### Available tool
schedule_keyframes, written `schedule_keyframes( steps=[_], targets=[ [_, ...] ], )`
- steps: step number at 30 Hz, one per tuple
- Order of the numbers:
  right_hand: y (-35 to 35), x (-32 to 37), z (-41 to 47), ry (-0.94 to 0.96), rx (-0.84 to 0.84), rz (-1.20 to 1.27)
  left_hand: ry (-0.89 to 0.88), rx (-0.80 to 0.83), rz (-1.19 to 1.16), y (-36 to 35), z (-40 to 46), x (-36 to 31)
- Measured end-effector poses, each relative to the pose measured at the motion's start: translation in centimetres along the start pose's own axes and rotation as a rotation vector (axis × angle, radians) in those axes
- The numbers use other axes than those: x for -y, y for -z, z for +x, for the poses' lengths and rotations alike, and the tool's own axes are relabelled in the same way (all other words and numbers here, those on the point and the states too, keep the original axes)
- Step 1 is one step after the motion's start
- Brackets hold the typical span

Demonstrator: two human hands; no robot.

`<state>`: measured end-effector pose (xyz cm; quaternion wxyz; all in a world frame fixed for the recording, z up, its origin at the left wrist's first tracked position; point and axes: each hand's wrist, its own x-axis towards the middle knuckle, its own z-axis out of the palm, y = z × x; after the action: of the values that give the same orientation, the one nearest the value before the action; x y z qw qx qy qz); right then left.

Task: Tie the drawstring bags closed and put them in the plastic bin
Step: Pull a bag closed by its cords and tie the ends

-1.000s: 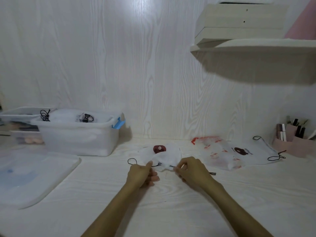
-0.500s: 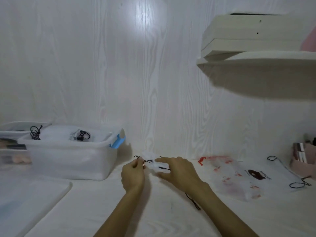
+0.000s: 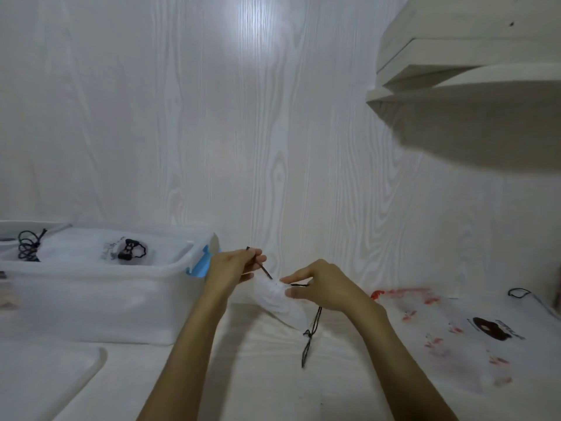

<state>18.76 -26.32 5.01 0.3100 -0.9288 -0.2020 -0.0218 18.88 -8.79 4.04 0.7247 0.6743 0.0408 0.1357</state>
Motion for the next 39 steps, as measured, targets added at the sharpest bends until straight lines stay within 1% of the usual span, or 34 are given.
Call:
schedule_keyframes(
  steps=[2, 5, 6, 7, 10, 13, 16, 18, 20, 22, 24, 27, 31, 33, 34, 36, 37, 38, 39],
  targets=[
    [0.1, 0.0, 0.2, -0.01, 0.025, -0.001, -0.001, 0.066, -0.036, 0.1, 0.0, -0.1],
    [0.3, 0.3, 0.3, 0.0, 0.034, -0.011, 0.069, 0.231, -0.311, 0.0, -0.3, -0.2],
    [0.4, 0.5, 0.2, 0.01, 0.051, -0.005, 0.099, 0.259, -0.342, 0.0, -0.3, -0.3],
    [0.3, 0.6, 0.1, 0.023, 0.084, 0.002, 0.122, 0.267, -0.305, 0.1, -0.3, -0.3],
    [0.7, 0.7, -0.2, 0.015, 0.184, 0.012, 0.149, 0.28, 0.006, -0.1, 0.0, -0.4],
    [1.7, 0.7, -0.2, -0.112, 0.172, -0.048, 0.18, 0.308, 0.245, -0.4, -0.1, -0.6],
    [3.3, 1.1, -1.1, -0.227, 0.31, -0.179, 0.155, 0.393, 0.471, -0.9, -0.7, -0.9],
    [4.4, 1.2, -1.8, -0.253, 0.334, -0.17, 0.1, 0.44, 0.565, -1.5, -1.2, -1.0],
    [5.1, 1.0, -2.2, -0.223, 0.244, -0.035, 0.059, 0.497, 0.549, -1.9, -1.5, -0.9],
    [5.5, 1.1, -2.3, -0.16, 0.127, 0.119, 0.006, 0.609, 0.505, -2.5, -1.9, -0.6],
    [5.5, 1.5, -2.5, -0.116, 0.051, 0.192, -0.016, 0.718, 0.425, -3.1, -2.1, -0.1],
    [5.1, 2.1, -2.2, -0.088, -0.022, 0.185, -0.014, 0.813, 0.367, -3.8, -2.4, 0.3],
    [4.2, 3.3, -2.0, 0.002, -0.14, 0.133, -0.104, 0.943, 0.497, -4.2, -2.9, 0.4],
    [3.5, 4.2, -2.1, 0.1, -0.168, 0.126, -0.133, 0.94, 0.499, -4.4, -3.4, 0.1],
    [3.1, 4.8, -2.3, 0.161, -0.155, 0.114, -0.158, 0.914, 0.503, -4.5, -3.5, 0.1],
    [2.6, 5.4, -2.5, 0.291, -0.049, 0.115, -0.194, 0.83, 0.511, -4.6, -3.5, 0.1],
    [2.7, 5.4, -2.6, 0.326, 0.004, 0.134, -0.19, 0.795, 0.497, -4.5, -3.3, 0.2],
    [3.0, 5.2, -2.7, 0.327, 0.023, 0.156, -0.181, 0.787, 0.464, -4.2, -3.1, 0.2],
    [3.5, 4.7, -2.8, 0.309, 0.001, 0.164, -0.171, 0.799, 0.425, -3.9, -3.0, 0.1]
  ],
)
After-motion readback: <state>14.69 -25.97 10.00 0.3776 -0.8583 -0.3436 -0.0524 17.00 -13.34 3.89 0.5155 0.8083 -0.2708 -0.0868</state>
